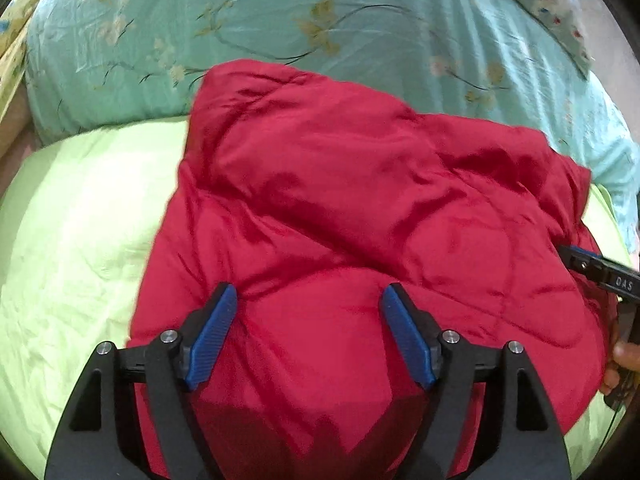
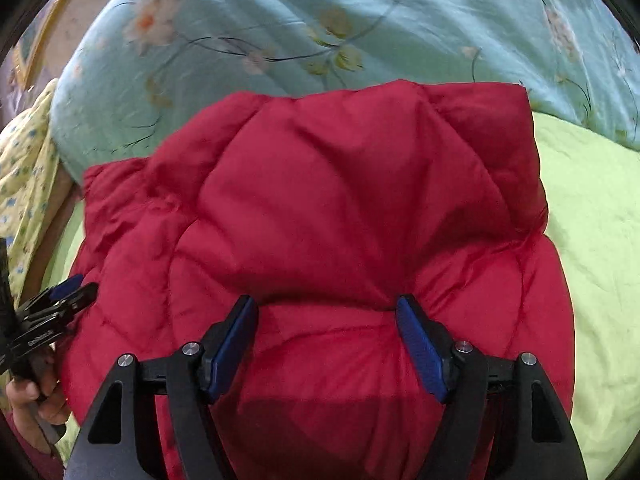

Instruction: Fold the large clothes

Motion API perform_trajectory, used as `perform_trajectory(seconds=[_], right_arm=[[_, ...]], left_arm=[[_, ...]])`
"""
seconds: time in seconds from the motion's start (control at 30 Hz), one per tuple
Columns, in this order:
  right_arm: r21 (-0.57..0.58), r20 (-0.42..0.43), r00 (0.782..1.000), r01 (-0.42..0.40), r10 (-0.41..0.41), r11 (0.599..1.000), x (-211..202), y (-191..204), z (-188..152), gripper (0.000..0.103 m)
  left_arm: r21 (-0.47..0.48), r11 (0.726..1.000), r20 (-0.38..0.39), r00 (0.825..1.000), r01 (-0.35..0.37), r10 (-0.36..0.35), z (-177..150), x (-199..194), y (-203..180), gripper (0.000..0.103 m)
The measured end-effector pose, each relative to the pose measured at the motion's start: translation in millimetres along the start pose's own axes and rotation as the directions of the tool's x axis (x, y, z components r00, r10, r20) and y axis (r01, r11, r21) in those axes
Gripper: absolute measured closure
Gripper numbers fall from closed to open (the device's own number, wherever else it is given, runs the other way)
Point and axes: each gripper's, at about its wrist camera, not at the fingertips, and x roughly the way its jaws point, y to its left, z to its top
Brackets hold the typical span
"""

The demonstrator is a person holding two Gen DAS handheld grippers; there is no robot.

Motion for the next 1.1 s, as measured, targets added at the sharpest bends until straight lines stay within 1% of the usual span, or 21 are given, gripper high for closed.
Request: perform_trajectory(seconds=[0.07,0.2,0.33,0.47,0.53,0.6,0.67,0.83,0.93,0.97,1.1], right_arm=[[0.023,-0.014,1.0,-0.012,0.012,1.0,7,-5,4,0.029],[0.032,-0.011,1.0,-0.018,0.018,0.999,12,-5,3,0.029],[0.035,0.001,1.0,-0.023,0.023,0.999,12,-7,1,0.028],[0.035,0.005,1.0,-0.024,0.024,0.999,11,-7,-1,0.028],[0.04,0.009,1.0,-0.025,0.025,0.999,10,-7,0,0.028],[0.041,0.02,0.999,-0.03,0.03,0.999,3,-7,-1,0.029],[0.052,0.033,0.999,-0.042,0.041,0.998,-10,-9,-3,0.029],[0.072,0.081,0.995,-0.055,0.049,0.996,-50,-20,-12,0.029],[0.091,0.1,0.994,-0.05,0.041,0.995,-67,-36,-18,0.028],[0.106,0.1,0.994,-0.048,0.037,0.993,-72,-44,-21,0.026],[0.148,0.107,0.994,-0.044,0.029,0.988,-83,-65,-29,0.026]], left_arm=[[-0.042,0.999,-0.018,1.0,0.005,-0.006,5,7,11,0.026],[-0.089,0.996,-0.039,0.999,0.021,-0.025,9,17,23,0.023],[-0.08,0.997,-0.036,0.999,0.008,-0.011,7,17,21,0.023],[-0.085,0.996,-0.026,0.999,0.027,-0.029,6,15,24,0.023],[-0.082,0.996,-0.03,0.999,0.025,-0.028,6,16,25,0.023],[-0.079,0.996,-0.031,0.999,0.026,-0.029,8,14,26,0.023],[-0.082,0.996,-0.025,0.999,0.043,-0.045,9,7,29,0.023],[-0.137,0.984,0.024,0.994,0.112,-0.109,3,-20,46,0.023],[-0.15,0.982,0.051,0.992,0.118,-0.112,-2,-35,58,0.023],[-0.158,0.98,0.053,0.992,0.12,-0.113,-4,-37,63,0.021],[-0.202,0.972,0.041,0.992,0.122,-0.116,-11,-37,81,0.021]])
